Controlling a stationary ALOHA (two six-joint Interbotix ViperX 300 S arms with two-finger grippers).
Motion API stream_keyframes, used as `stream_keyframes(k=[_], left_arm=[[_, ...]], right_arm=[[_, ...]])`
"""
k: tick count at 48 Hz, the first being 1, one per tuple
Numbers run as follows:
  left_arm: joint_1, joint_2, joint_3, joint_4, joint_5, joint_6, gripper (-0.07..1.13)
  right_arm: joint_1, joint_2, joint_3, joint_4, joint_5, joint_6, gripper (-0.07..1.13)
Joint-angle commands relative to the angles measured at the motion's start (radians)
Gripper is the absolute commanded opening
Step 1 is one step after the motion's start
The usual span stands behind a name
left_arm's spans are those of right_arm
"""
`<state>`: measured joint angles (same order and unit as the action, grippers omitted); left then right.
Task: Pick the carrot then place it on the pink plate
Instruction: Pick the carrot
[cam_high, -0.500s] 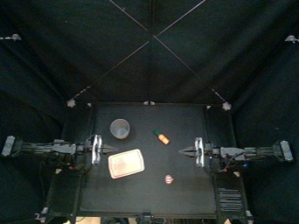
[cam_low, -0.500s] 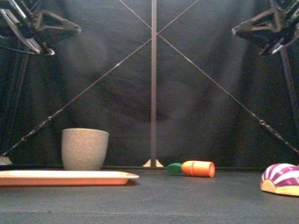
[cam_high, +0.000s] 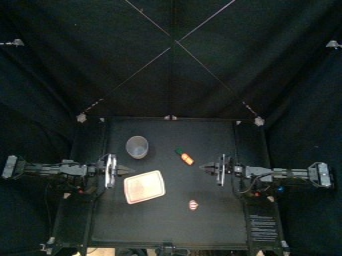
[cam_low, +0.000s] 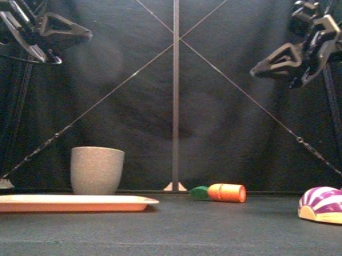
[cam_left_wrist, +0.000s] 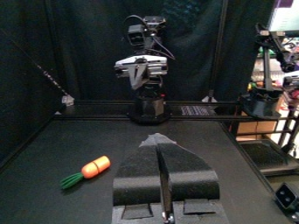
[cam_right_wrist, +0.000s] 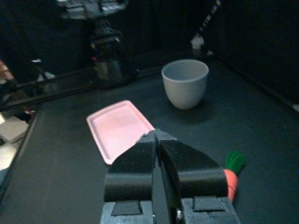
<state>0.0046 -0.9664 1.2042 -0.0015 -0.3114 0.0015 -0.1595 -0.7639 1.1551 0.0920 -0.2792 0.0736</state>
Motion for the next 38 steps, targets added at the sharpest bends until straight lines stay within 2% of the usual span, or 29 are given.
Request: stream_keyframes(k=[1, 8, 16, 23, 38], left_arm=[[0.002, 0.002, -0.015, 0.000, -0.009, 0.000, -0.04], [0.003, 0.002, -0.014, 0.000, -0.008, 0.000, -0.04], [0.003, 0.000, -0.012, 0.000, -0.008, 0.000, -0.04], [0.003, 0.000, -0.012, 0.000, -0.008, 0.000, -0.04], [0.003, 0.000, -0.011, 0.000, -0.006, 0.000, -0.04]], right_arm=[[-0.037, 0.089, -0.051, 0.006, 0.018, 0.008, 0.05], [-0.074, 0.215, -0.112, 0.011, 0.084, 0.021, 0.09], [-0.121, 0.313, -0.190, 0.015, 0.209, 0.031, 0.23], [-0.170, 0.397, -0.256, 0.009, 0.291, 0.029, 0.41], [-0.207, 0.545, -0.331, -0.035, 0.313, 0.029, 0.83]])
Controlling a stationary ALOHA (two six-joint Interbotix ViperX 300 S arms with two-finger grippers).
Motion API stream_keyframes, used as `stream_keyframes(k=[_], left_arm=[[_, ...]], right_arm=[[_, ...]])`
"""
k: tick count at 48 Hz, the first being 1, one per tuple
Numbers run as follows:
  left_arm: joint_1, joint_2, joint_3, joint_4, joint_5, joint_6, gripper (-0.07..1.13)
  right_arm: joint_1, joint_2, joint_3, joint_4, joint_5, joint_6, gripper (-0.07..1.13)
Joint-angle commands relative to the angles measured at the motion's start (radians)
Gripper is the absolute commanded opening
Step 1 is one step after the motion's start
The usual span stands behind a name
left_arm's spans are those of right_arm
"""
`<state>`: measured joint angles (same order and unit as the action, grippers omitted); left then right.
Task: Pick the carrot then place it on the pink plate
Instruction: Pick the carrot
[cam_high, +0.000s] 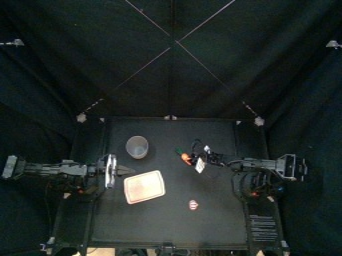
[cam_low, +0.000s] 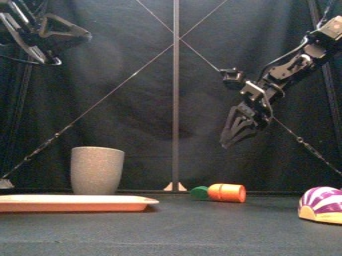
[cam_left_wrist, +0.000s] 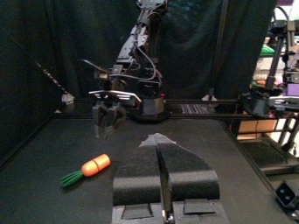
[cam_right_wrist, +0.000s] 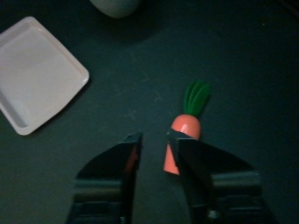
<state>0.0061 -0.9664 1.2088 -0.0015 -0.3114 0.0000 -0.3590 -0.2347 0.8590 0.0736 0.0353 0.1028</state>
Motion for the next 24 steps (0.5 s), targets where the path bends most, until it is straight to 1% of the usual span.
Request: stream_keyframes(k=[1, 4, 9, 24], left_arm=[[0.002, 0.000, -0.015, 0.000, -0.006, 0.002, -0.04], [0.002, 0.000, -0.015, 0.000, -0.006, 0.002, -0.04], [0.000, 0.000, -0.015, 0.000, -0.006, 0.002, -0.04], [0.002, 0.000, -0.015, 0.000, -0.005, 0.002, -0.04]], right_arm=[[-0.008, 0.025, -0.038, -0.020, -0.002, 0.000, 0.86], [-0.008, 0.052, -0.052, -0.021, 0.002, 0.000, 0.95], [-0.012, 0.089, -0.071, -0.026, 0.026, 0.002, 1.03], [-0.057, 0.175, -0.106, -0.029, 0.114, 0.000, 1.04]])
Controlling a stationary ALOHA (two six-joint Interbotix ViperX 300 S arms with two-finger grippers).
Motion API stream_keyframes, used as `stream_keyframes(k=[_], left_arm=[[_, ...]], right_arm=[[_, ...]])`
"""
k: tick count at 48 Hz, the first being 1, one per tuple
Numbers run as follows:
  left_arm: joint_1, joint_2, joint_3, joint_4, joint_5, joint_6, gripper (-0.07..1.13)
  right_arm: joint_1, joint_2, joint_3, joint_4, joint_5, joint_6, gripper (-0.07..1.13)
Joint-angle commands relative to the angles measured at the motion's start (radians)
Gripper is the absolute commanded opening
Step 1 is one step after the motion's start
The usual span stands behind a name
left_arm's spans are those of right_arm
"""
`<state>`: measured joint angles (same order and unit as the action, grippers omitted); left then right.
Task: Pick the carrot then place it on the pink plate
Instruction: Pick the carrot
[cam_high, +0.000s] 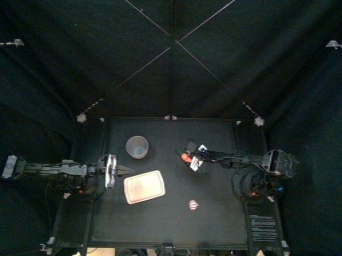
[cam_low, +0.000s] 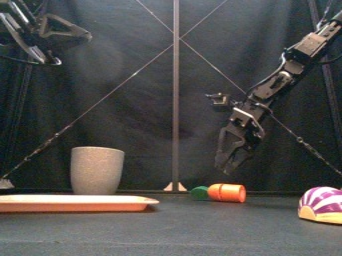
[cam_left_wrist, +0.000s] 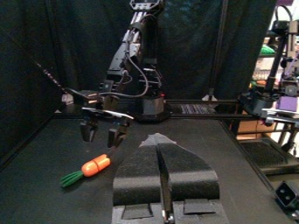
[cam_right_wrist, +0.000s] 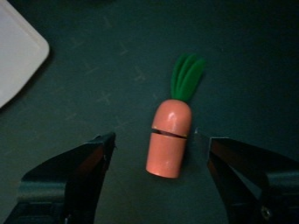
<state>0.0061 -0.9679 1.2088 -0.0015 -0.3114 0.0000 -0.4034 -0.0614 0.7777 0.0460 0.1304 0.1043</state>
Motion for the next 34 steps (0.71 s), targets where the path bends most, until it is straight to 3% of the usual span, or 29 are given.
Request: stream_keyframes(k=[1, 26, 34], left_arm=[[0.000, 0.002, -0.014, -0.002, -0.005, 0.002, -0.04], [0.002, 0.002, -0.015, 0.000, -0.002, 0.002, -0.04], [0.002, 0.002, -0.015, 0.000, 0.000, 0.002, -0.04]], right_arm=[[-0.014, 0.006, -0.026, -0.002, 0.025, -0.002, 1.04], [-0.020, 0.112, -0.064, -0.002, 0.043, 0.000, 1.02], [-0.018, 0.143, -0.080, 0.000, 0.044, 0.000, 0.89]])
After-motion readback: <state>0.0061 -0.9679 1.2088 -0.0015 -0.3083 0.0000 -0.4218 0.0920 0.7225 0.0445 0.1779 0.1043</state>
